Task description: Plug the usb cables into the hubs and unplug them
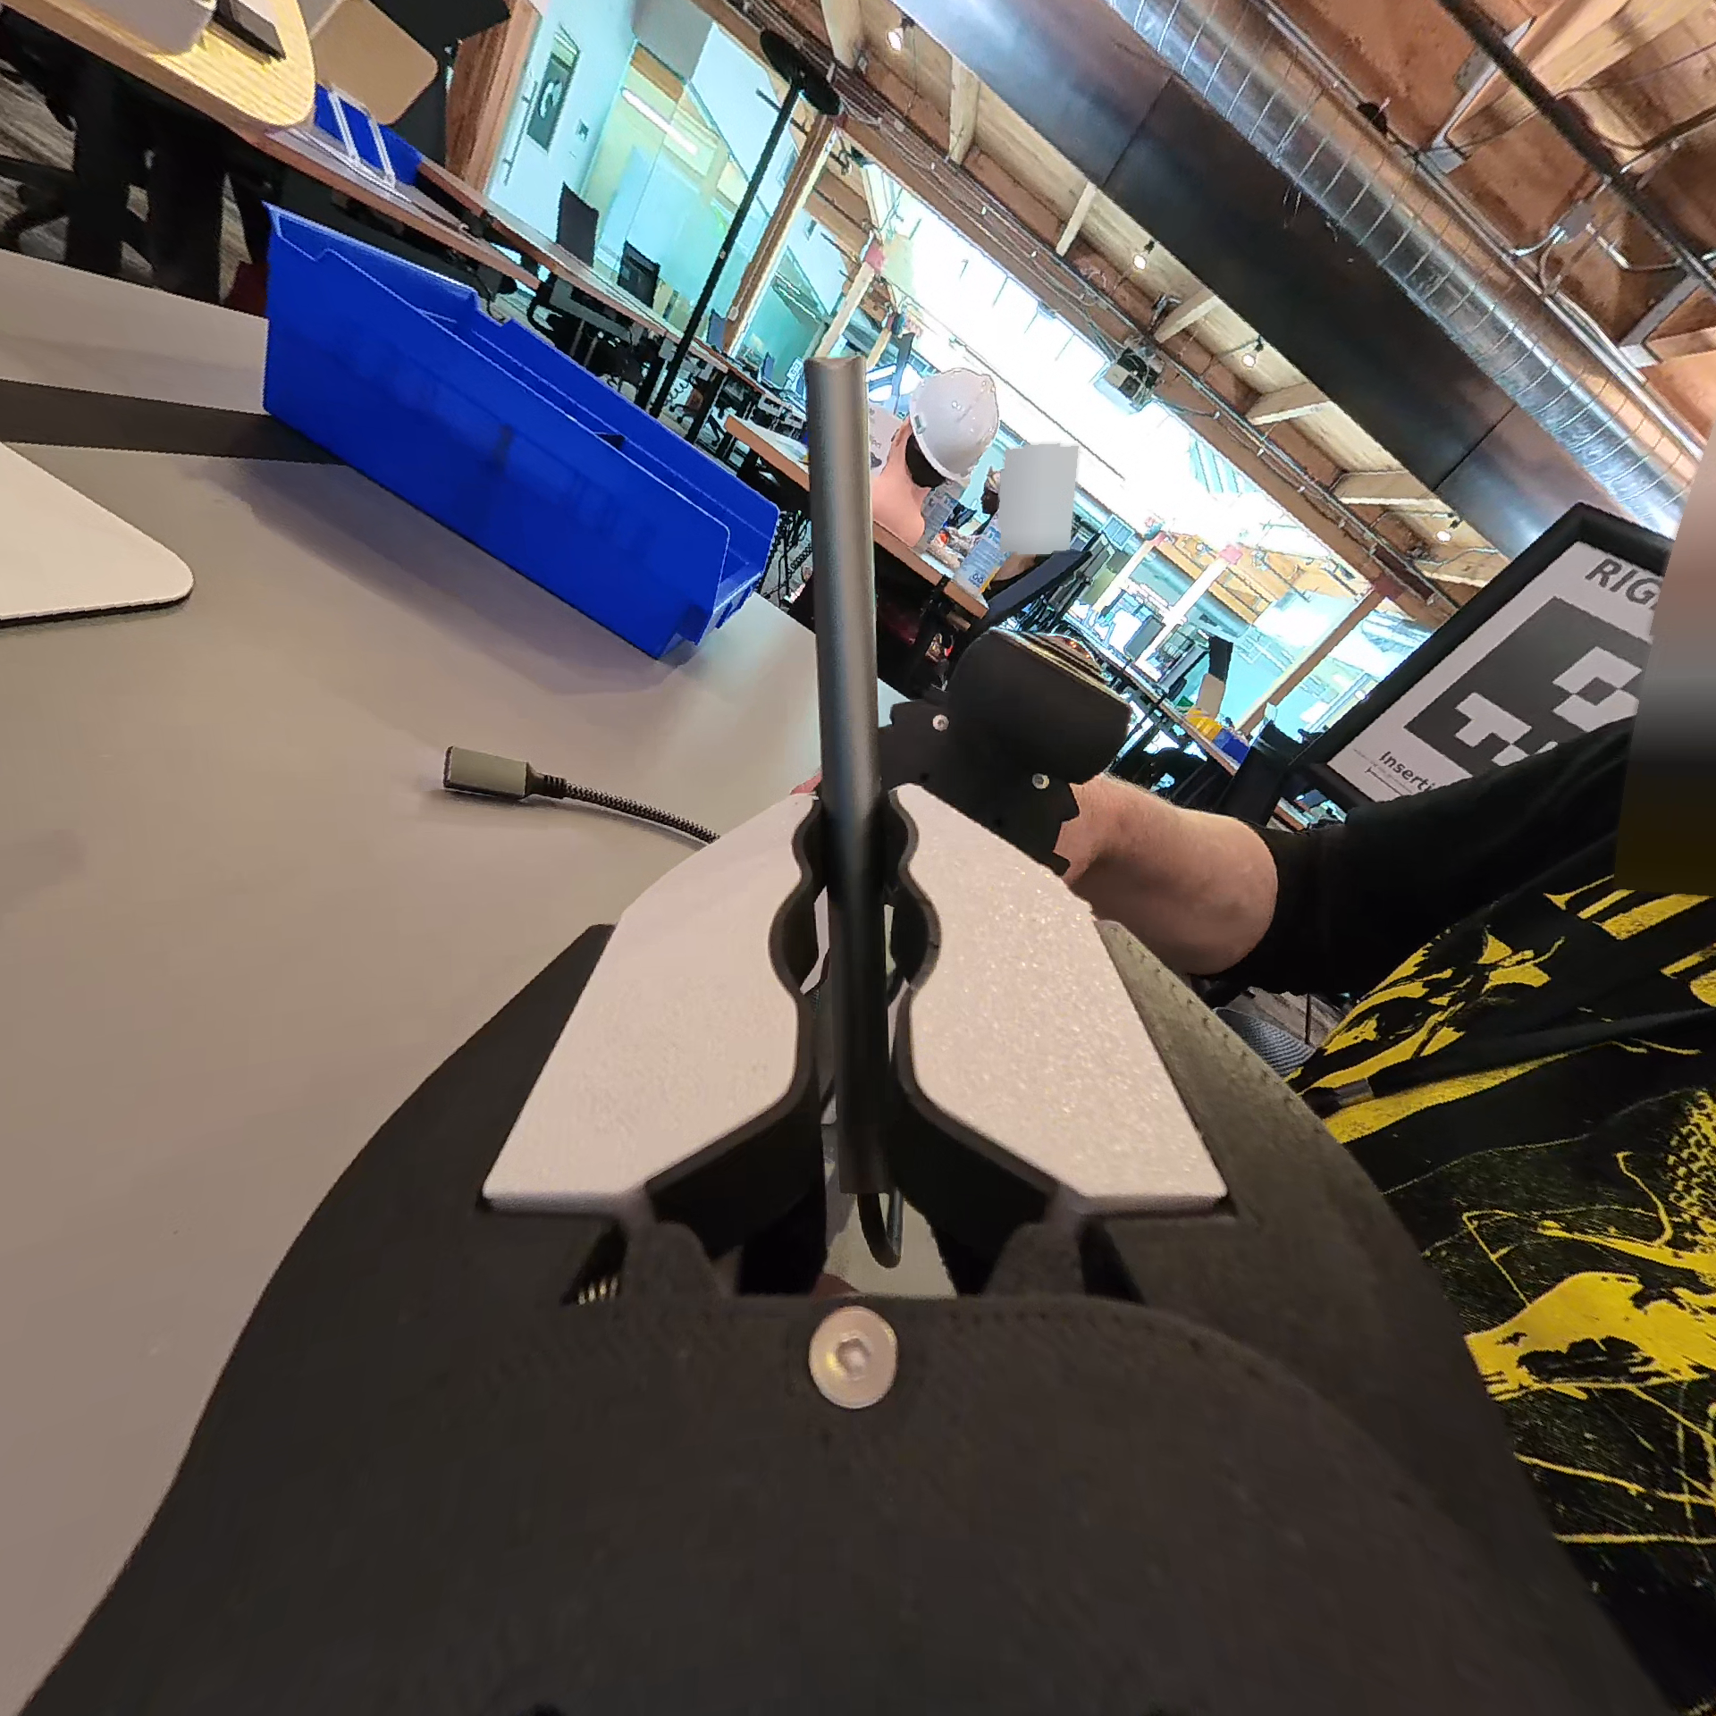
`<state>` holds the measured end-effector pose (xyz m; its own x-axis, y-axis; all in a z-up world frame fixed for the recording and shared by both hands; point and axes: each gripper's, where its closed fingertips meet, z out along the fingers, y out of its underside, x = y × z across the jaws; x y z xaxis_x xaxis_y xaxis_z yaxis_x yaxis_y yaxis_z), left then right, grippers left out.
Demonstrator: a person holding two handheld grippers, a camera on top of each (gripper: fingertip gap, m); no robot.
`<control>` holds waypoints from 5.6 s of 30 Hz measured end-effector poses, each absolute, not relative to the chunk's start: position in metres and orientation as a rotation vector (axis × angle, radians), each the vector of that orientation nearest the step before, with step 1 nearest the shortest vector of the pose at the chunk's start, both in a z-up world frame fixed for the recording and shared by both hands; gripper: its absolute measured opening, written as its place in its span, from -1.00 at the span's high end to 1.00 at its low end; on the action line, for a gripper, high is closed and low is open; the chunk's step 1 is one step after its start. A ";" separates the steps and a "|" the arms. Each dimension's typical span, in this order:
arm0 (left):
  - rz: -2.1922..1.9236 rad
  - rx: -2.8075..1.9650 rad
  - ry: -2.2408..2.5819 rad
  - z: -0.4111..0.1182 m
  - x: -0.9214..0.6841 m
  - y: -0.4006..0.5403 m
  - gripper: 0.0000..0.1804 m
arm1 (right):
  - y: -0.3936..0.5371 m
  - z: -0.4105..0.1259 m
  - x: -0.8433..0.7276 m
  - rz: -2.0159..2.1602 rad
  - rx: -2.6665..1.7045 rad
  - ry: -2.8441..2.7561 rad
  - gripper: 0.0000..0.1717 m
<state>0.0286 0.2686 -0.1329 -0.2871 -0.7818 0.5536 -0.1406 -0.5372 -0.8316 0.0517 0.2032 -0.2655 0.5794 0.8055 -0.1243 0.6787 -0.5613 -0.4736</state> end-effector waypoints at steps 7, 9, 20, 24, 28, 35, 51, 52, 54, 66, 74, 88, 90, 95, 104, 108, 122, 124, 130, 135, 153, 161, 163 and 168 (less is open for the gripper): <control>-1.883 -1.494 1.144 -0.130 0.028 0.268 0.88 | 0.207 -0.267 0.048 0.399 -2.344 -1.129 0.80; -1.881 -1.490 1.146 -0.129 0.028 0.268 0.88 | 0.209 -0.267 0.046 0.413 -2.330 -1.098 0.80; -1.876 -1.483 1.129 -0.126 0.024 0.268 0.88 | 0.207 -0.267 0.046 0.351 -2.293 -1.168 0.82; -1.881 -1.482 1.119 -0.127 0.024 0.270 0.88 | 0.206 -0.256 0.043 0.428 -2.246 -1.155 0.81; -1.886 -1.468 1.139 -0.126 0.024 0.268 0.88 | 0.207 -0.226 0.045 0.639 -2.183 -1.031 0.82; -1.936 -1.520 1.103 -0.124 0.034 0.262 0.88 | 0.230 -0.165 0.059 0.346 -2.076 -1.033 0.82; -2.125 -1.707 0.815 -0.130 0.061 0.254 0.88 | 0.247 -0.151 0.073 0.086 -2.092 -1.179 0.82; -2.103 -1.717 0.832 -0.132 0.062 0.254 0.88 | 0.246 -0.152 0.074 0.079 -2.099 -1.196 0.82; -2.087 -1.733 0.843 -0.133 0.063 0.253 0.88 | 0.245 -0.153 0.075 0.064 -2.108 -1.236 0.82; -1.938 -1.846 0.915 -0.144 0.071 0.246 0.88 | 0.242 -0.166 0.083 -0.169 -2.199 -1.409 0.83; -1.875 -1.884 0.918 -0.145 0.069 0.252 0.88 | 0.243 -0.159 0.081 -0.088 -2.204 -1.380 0.83; -2.020 -1.767 0.898 -0.129 0.065 0.251 0.88 | 0.242 -0.153 0.075 0.065 -2.141 -1.323 0.82; -2.025 -1.709 0.904 -0.121 0.062 0.253 0.88 | 0.239 -0.146 0.071 0.174 -2.126 -1.286 0.82; -1.985 -1.584 1.011 -0.108 0.061 0.248 0.88 | 0.236 -0.145 0.077 0.273 -2.150 -1.227 0.83; -1.830 -1.553 1.162 -0.116 0.066 0.236 0.88 | 0.229 -0.164 0.079 0.258 -2.223 -1.268 0.82; -1.821 -1.598 1.103 -0.126 0.058 0.249 0.88 | 0.219 -0.206 0.083 0.317 -2.327 -1.318 0.82; -1.817 -1.599 1.063 -0.131 0.048 0.257 0.88 | 0.211 -0.264 0.089 0.150 -2.249 -1.306 0.66; -1.819 -1.598 1.060 -0.131 0.048 0.257 0.88 | 0.210 -0.262 0.088 0.068 -2.181 -1.322 0.65; -1.823 -1.592 1.061 -0.132 0.046 0.255 0.88 | 0.210 -0.263 0.085 -0.042 -2.049 -1.340 0.77; -1.823 -1.578 1.057 -0.129 0.044 0.255 0.88 | 0.211 -0.264 0.085 -0.058 -2.013 -1.360 0.82; -1.858 -1.556 1.031 -0.132 0.036 0.259 0.88 | 0.210 -0.266 0.084 0.400 -2.260 -1.189 0.82; -1.877 -1.538 1.061 -0.136 0.034 0.259 0.89 | 0.210 -0.212 0.075 1.076 -2.214 -0.885 0.83; -1.875 -1.498 1.098 -0.134 0.034 0.253 0.88 | 0.208 -0.199 0.076 1.189 -2.179 -0.849 0.83; -1.782 -1.440 1.263 -0.138 0.044 0.237 0.88 | 0.202 -0.165 0.070 1.468 -2.047 -0.794 0.83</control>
<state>0.0436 0.2370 -0.1382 -0.3001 -0.8373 0.4570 -0.1538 -0.4303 -0.8895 0.0702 0.2021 -0.1654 0.2503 0.7042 -0.6644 0.1702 -0.7076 -0.6858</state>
